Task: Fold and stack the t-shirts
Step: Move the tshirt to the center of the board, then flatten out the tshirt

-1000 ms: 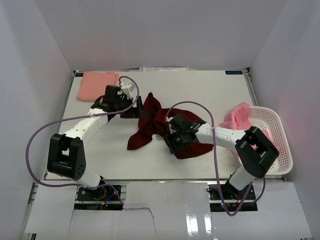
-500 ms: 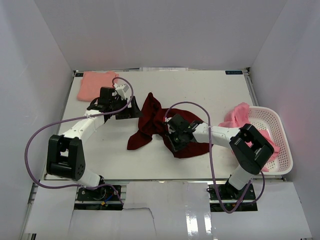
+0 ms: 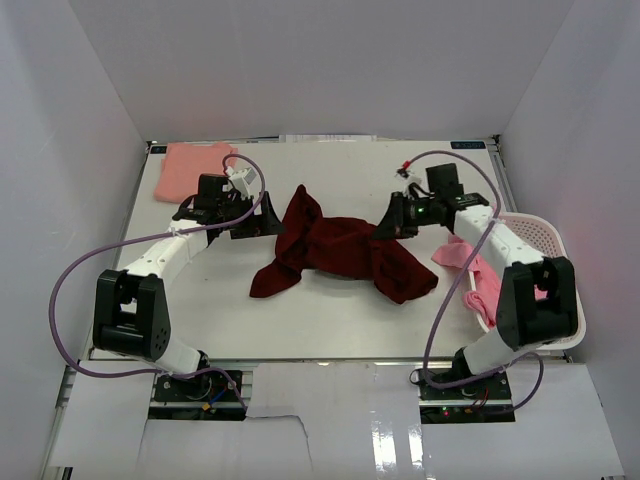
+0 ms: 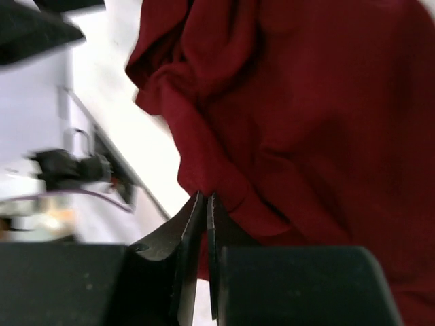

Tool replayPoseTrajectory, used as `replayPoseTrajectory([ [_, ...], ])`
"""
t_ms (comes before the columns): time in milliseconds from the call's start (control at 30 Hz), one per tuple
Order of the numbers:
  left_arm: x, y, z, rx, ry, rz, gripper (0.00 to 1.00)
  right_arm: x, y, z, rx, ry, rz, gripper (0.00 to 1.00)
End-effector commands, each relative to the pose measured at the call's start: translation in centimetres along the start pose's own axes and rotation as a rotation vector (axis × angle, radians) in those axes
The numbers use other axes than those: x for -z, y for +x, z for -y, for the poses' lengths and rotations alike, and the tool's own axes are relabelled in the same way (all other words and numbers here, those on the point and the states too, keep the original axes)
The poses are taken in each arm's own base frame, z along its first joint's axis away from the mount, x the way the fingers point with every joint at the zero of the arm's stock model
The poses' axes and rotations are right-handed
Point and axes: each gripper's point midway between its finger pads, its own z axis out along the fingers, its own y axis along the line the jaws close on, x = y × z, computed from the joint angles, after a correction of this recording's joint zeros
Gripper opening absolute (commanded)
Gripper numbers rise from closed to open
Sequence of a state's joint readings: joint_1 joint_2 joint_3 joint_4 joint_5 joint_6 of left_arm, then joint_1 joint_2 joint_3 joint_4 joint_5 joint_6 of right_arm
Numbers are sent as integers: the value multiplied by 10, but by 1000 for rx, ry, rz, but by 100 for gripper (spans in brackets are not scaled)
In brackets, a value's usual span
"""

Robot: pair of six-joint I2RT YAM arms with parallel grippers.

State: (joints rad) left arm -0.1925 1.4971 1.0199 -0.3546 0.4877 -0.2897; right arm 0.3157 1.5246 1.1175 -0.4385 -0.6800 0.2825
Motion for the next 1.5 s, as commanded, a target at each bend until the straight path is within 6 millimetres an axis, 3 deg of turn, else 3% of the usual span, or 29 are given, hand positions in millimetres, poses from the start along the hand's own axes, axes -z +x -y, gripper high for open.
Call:
replayPoseTrajectory([
  [0, 6, -6, 8, -12, 33, 27, 98, 13, -5, 19, -248, -231, -35, 12],
  [67, 6, -7, 8, -11, 34, 30, 98, 16, -20, 34, -324, -268, 14, 15],
  [133, 7, -7, 9, -15, 37, 34, 98, 17, -34, 68, -353, -135, 85, 29],
  [167, 7, -7, 9, -16, 37, 33, 98, 20, -43, 71, -335, -98, 110, 38],
  [200, 7, -6, 8, -16, 35, 33, 98, 21, -47, 68, -304, -72, 121, 57],
  [233, 7, -6, 9, -15, 36, 32, 98, 21, -50, 71, -277, -26, 133, 68],
  [267, 9, -7, 9, -18, 36, 37, 98, 21, -45, 69, -279, 19, 104, 70],
  [333, 8, -7, 9, -18, 38, 36, 98, 24, -57, 52, -134, 152, 105, 71],
  [367, 8, -7, 10, -19, 39, 36, 98, 25, -58, 61, -115, 197, 114, 71],
  [400, 8, -7, 10, -17, 41, 35, 98, 26, -57, 40, -46, 206, 112, 71],
  [433, 8, -6, 9, -17, 42, 34, 98, 25, -57, 35, 34, 233, 115, 71],
  [467, 8, -6, 10, -19, 43, 34, 98, 15, -48, 12, 122, 215, 88, 71],
  [500, 8, -7, 10, -18, 44, 34, 98, 17, -44, -3, 186, 228, 92, 71],
  [567, 8, -6, 11, -20, 45, 35, 98, 14, -33, -7, 276, 311, 74, 70],
  [600, 9, -7, 11, -24, 46, 38, 98, 11, -21, -24, 333, 296, 58, 70],
  [633, 9, -7, 11, -22, 45, 36, 98, 8, -9, -19, 342, 323, 36, 70],
  [700, 8, -7, 9, -22, 41, 37, 98, 6, 10, -29, 370, 292, 4, 70],
  [833, 7, -6, 9, -20, 42, 34, 98, -1, 62, -21, 364, 274, -131, 69],
  [967, 7, -7, 11, -18, 48, 30, 98, -9, 91, -15, 344, 257, -175, 68],
  [1233, 7, -7, 10, -18, 47, 31, 98, -36, 107, -12, 267, 174, -219, 67],
  [1467, 7, -6, 10, -21, 43, 33, 98, -57, 107, 23, 243, 287, -268, 66],
])
